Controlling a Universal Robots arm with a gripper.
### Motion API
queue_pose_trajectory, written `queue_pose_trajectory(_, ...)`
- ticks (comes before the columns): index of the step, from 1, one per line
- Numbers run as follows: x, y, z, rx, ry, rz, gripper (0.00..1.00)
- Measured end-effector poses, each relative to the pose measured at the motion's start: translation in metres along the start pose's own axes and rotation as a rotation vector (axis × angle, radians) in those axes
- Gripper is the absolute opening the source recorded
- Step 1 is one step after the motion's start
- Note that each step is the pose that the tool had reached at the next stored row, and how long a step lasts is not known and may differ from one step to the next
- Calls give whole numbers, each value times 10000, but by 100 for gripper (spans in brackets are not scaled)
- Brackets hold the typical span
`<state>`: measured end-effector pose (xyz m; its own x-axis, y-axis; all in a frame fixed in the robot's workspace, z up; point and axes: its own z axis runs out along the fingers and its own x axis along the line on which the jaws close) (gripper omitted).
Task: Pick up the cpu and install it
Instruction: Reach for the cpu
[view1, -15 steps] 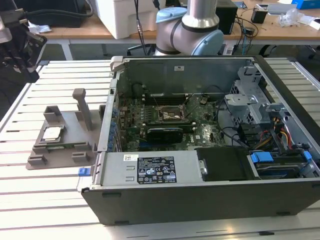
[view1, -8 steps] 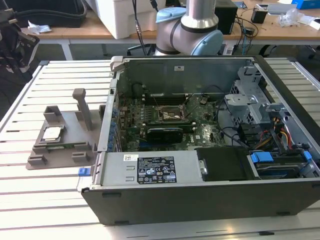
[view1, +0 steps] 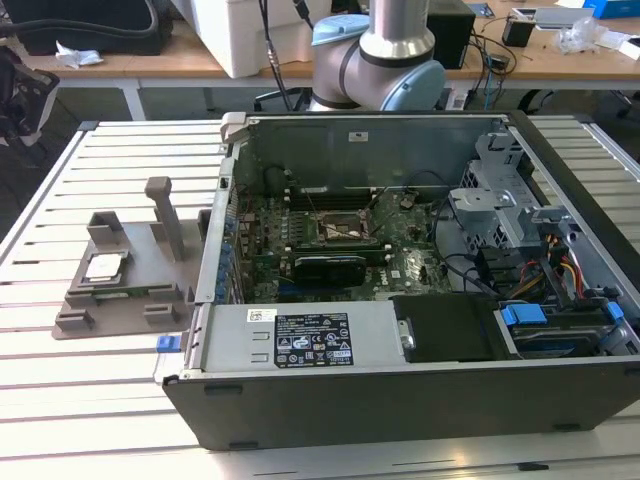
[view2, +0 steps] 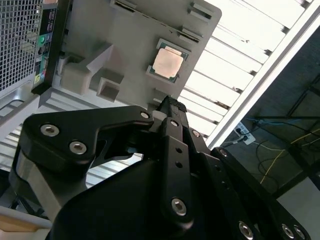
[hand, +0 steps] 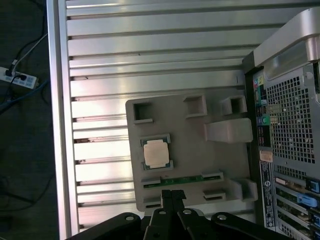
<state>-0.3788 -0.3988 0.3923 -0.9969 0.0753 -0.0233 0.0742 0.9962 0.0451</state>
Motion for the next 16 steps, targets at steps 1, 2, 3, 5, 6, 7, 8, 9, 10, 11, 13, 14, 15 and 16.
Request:
queue_pose_trajectory(1,26,-2,0,0,0,0,11)
queue_pose_trajectory(2,43,-3,0,0,-1,0,11)
queue_pose_trajectory(3,58,-4,-1,0,-1,1,11)
queue_pose_trajectory(5,107,-8,-1,0,0,1,11)
queue_pose_trajectory(6,126,-10,-1,0,0,0,11)
queue_pose_trajectory(7,142,-11,-1,1,1,1,11)
queue_pose_trajectory(8,157,-12,0,1,1,0,11)
queue_pose_trajectory(9,163,-12,1,0,-1,-1,11)
queue_pose_trajectory(10,163,-13,1,0,-1,-2,11)
queue_pose_trajectory(11,163,-12,1,0,0,-2,11)
queue_pose_trajectory(13,165,-12,3,0,0,0,11)
queue_pose_trajectory(14,165,-12,3,0,0,0,11)
queue_pose_trajectory(15,165,-12,3,0,0,0,11)
queue_pose_trajectory(16,165,-12,3,0,0,0,11)
